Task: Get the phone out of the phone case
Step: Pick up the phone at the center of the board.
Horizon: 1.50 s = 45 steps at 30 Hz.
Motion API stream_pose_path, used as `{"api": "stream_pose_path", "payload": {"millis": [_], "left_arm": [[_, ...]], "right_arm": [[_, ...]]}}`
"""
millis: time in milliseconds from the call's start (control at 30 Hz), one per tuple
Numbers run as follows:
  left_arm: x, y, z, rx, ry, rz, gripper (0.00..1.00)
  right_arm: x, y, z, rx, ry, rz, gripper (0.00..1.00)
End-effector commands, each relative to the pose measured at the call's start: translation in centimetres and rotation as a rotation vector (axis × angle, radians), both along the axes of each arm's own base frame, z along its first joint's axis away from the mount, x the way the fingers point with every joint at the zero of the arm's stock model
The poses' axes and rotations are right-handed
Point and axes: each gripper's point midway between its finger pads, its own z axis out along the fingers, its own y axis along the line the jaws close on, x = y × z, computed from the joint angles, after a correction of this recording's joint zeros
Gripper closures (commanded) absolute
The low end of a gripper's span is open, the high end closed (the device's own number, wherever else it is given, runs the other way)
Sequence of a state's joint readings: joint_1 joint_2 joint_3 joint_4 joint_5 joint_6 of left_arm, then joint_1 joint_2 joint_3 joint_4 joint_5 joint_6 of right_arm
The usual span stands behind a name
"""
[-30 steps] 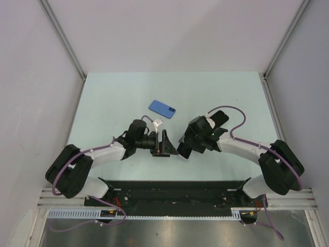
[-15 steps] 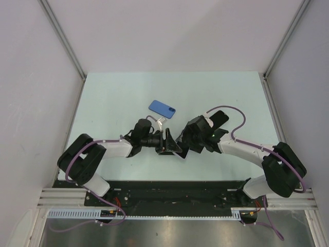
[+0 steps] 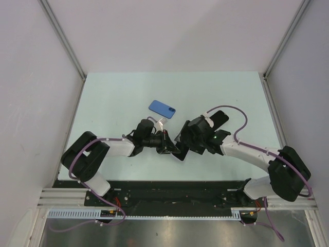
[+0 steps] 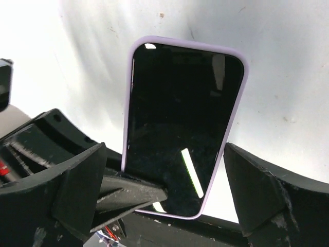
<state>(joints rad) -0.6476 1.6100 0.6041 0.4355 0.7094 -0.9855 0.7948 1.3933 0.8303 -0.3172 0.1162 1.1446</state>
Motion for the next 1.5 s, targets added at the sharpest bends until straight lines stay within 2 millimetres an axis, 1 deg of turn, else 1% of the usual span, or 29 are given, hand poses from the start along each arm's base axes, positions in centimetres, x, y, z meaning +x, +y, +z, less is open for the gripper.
{"api": "stream_pose_path", "payload": {"millis": [0, 67, 100, 133, 167, 200, 233, 267, 300, 333, 367, 400, 433, 467, 500, 533, 567, 600, 667, 733, 767, 800, 900, 967, 1067, 1233, 1300, 1367, 1467], "left_arm": [[0.5, -0.6, 4.0, -0.085, -0.114, -0.023, 1.00], [0.3, -0.3, 5.4, -0.104, -0.145, -0.028, 1.00], [0.3, -0.1, 5.8, -0.111, -0.160, -0.034, 1.00], [0.2, 0.0, 6.4, -0.121, -0.176, -0.040, 1.00], [0.3, 0.4, 7.3, -0.132, -0.196, -0.037, 1.00], [0.0, 0.7, 8.0, -0.149, -0.203, -0.053, 1.00], [0.0, 0.9, 8.8, -0.173, -0.220, -0.058, 1.00], [-0.1, 1.4, 10.0, -0.203, -0.245, -0.059, 1.00], [-0.6, 1.7, 10.8, -0.232, -0.237, -0.080, 1.00], [-0.7, 1.9, 11.8, -0.262, -0.256, -0.094, 1.00], [-0.8, 2.5, 12.7, -0.286, -0.275, -0.094, 1.00], [-1.3, 2.8, 13.2, -0.306, -0.261, -0.115, 1.00], [-1.3, 3.1, 13.5, -0.310, -0.259, -0.118, 1.00], [-1.1, 3.5, 13.7, -0.314, -0.264, -0.110, 1.00], [-1.3, 3.8, 14.2, -0.326, -0.270, -0.115, 1.00], [-1.5, 4.0, 14.6, -0.337, -0.277, -0.123, 1.00], [-1.4, 4.2, 14.9, -0.345, -0.282, -0.119, 1.00], [-1.6, 4.3, 15.4, -0.355, -0.285, -0.118, 1.00], [-1.5, 4.4, 16.3, -0.371, -0.299, -0.119, 1.00], [-1.6, 4.4, 16.9, -0.380, -0.310, -0.124, 1.00], [-1.4, 4.5, 17.3, -0.384, -0.318, -0.122, 1.00], [-1.4, 4.5, 17.5, -0.386, -0.322, -0.122, 1.00], [-1.3, 4.6, 18.0, -0.393, -0.327, -0.123, 1.00], [-1.4, 4.7, 18.1, -0.401, -0.318, -0.123, 1.00], [-1.6, 4.7, 18.8, -0.424, -0.321, -0.127, 1.00], [-2.1, 4.9, 20.0, -0.452, -0.343, -0.138, 1.00], [-2.3, 5.0, 20.4, -0.459, -0.349, -0.139, 1.00], [-2.6, 5.2, 20.6, -0.465, -0.348, -0.142, 1.00], [-3.0, 5.4, 21.0, -0.479, -0.352, -0.142, 1.00]], "right_arm": [[1.4, -1.4, 4.1, 0.048, -0.101, -0.022, 0.00], [1.5, -2.6, 4.6, 0.033, -0.116, -0.019, 0.00], [1.9, -3.3, 6.0, 0.052, -0.153, -0.027, 0.00], [2.0, -3.9, 6.4, 0.050, -0.169, -0.021, 0.00], [1.7, -3.8, 7.0, 0.083, -0.178, 0.007, 0.00], [2.5, -4.4, 8.9, 0.138, -0.237, -0.006, 0.00], [1.6, -4.2, 8.6, 0.181, -0.228, 0.051, 0.02], [1.6, -4.4, 9.2, 0.221, -0.252, 0.064, 0.03], [2.3, -4.9, 11.1, 0.283, -0.330, 0.058, 0.05], [1.3, -4.8, 10.5, 0.329, -0.315, 0.106, 0.10], [1.2, -4.9, 10.7, 0.364, -0.324, 0.117, 0.15], [1.4, -4.6, 12.7, 0.428, -0.405, 0.141, 0.18], [0.8, -4.5, 12.5, 0.464, -0.401, 0.173, 0.25], [0.6, -4.3, 13.0, 0.491, -0.412, 0.185, 0.28], [0.6, -4.1, 14.1, 0.519, -0.453, 0.203, 0.31], [0.3, -3.7, 14.6, 0.541, -0.462, 0.230, 0.33], [0.1, -3.5, 15.0, 0.562, -0.475, 0.245, 0.34], [0.2, -3.3, 16.0, 0.593, -0.506, 0.254, 0.34], [0.2, -3.0, 16.5, 0.625, -0.510, 0.266, 0.34], [0.1, -2.6, 17.9, 0.683, -0.538, 0.287, 0.33], [0.3, -2.5, 18.1, 0.697, -0.540, 0.291, 0.33], [0.3, -2.3, 19.0, 0.728, -0.562, 0.296, 0.34], [0.4, -2.0, 19.8, 0.758, -0.582, 0.312, 0.35], [0.8, -2.0, 19.3, 0.759, -0.566, 0.299, 0.39], [1.0, -1.8, 19.6, 0.773, -0.577, 0.299, 0.44], [2.0, -2.1, 19.4, 0.783, -0.573, 0.273, 0.52], [2.2, -2.1, 19.8, 0.798, -0.586, 0.271, 0.58], [2.3, -2.2, 20.3, 0.814, -0.603, 0.270, 0.60], [2.4, -2.2, 20.3, 0.820, -0.602, 0.267, 0.71]]}}
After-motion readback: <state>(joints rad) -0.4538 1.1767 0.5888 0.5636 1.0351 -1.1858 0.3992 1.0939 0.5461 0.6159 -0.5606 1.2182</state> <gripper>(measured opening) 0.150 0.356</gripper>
